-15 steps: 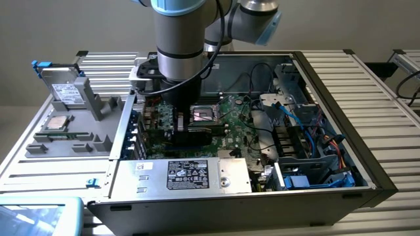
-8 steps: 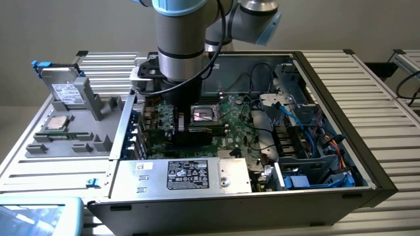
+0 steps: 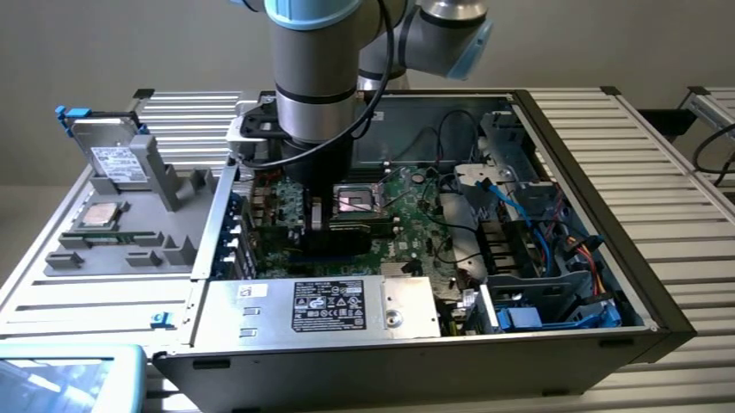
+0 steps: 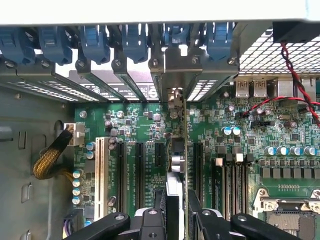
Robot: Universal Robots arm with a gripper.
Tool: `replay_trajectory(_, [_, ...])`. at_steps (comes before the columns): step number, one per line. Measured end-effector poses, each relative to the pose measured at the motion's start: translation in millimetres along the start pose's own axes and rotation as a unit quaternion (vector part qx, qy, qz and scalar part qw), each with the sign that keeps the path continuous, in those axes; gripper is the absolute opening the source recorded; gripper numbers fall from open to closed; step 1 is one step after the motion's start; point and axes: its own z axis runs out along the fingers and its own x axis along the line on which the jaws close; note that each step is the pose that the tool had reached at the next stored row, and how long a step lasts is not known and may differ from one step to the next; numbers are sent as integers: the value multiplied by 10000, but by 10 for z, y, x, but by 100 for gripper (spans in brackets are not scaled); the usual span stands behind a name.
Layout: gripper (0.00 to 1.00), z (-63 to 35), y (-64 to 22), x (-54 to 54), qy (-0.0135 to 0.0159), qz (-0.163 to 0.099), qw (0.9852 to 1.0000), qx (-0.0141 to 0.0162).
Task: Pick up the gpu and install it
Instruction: 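Insert the gpu into the slot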
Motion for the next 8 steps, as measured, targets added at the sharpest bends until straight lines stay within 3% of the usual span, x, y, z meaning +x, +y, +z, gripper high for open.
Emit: replay_trajectory(8, [28, 0, 0, 11, 0, 0, 10000, 0])
